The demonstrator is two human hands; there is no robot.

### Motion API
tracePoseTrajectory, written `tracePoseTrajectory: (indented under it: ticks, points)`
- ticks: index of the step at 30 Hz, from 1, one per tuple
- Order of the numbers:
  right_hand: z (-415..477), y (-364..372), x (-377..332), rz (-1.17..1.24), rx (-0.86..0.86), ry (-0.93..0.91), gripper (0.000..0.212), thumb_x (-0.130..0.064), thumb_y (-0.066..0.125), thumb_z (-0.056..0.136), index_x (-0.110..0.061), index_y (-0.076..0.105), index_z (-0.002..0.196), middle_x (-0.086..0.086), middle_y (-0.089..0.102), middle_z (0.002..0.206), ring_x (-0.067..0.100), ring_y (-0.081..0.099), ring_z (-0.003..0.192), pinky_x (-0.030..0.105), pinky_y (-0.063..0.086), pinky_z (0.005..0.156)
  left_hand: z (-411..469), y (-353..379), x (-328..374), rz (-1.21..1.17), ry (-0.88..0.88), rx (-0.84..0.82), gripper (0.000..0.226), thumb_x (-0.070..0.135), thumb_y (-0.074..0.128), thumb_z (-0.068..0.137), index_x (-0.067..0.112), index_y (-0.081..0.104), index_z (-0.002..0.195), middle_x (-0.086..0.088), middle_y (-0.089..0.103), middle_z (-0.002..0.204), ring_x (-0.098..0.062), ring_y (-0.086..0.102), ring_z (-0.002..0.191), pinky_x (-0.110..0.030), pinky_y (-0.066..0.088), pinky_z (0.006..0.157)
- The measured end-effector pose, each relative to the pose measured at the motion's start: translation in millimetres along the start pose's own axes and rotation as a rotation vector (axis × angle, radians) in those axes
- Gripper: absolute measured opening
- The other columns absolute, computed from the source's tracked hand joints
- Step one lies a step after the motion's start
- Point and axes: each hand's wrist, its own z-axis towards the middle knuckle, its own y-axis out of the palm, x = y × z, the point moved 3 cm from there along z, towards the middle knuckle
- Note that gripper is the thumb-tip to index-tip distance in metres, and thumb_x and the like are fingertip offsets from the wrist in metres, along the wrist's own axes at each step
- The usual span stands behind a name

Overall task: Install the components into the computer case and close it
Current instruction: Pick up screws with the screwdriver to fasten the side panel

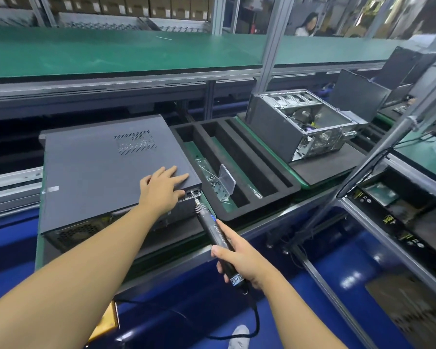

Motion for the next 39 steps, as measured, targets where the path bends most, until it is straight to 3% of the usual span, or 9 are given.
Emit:
tracePoseTrajectory:
  ticks: [12,24,29,39]
  points:
    - [15.7,-3.6,3.4,0.001,0.018,0.014,0.077,-0.043,0.072,0.084,-0.066,0.032,0.146,-0.001,0.071,0.091,0.018,0.065,0.074,0.036,0.056,0.061,-0.3,3.3,-1.3,0.008,-0.007,0.034,0.049,0.045,0.051,0.098,0.053,0.036,0.144,0.012,0.025,0.161,-0.017,0.018,0.148,-0.044,0.016,0.115]
    - [16.9,-3.2,6.6,-0.047,0.041,-0.003,0.074,-0.046,0.072,0.083,-0.076,0.032,0.137,-0.001,0.071,0.096,0.014,0.067,0.073,0.033,0.057,0.061,-1.8,2.9,-3.2,0.002,0.0,0.038,0.048,0.048,0.049,0.097,0.054,0.036,0.143,0.014,0.026,0.16,-0.017,0.018,0.148,-0.044,0.017,0.113]
    - [15.7,-5.8,1.5,-0.072,0.029,0.005,0.072,-0.047,0.071,0.082,-0.08,0.03,0.132,-0.002,0.071,0.085,0.013,0.066,0.071,0.033,0.057,0.061,3.8,-1.3,2.1,-0.042,-0.013,0.069,0.042,0.053,0.058,0.088,0.05,0.05,0.129,0.011,0.038,0.15,-0.02,0.028,0.139,-0.045,0.025,0.104]
    - [18.1,-9.7,4.5,-0.079,0.029,0.016,0.072,-0.047,0.071,0.083,-0.079,0.032,0.134,0.0,0.07,0.099,0.013,0.068,0.077,0.034,0.058,0.063,7.6,-1.0,5.2,-0.136,-0.05,0.101,0.044,0.062,0.071,0.076,0.047,0.06,0.116,0.011,0.044,0.141,-0.022,0.031,0.131,-0.042,0.023,0.1]
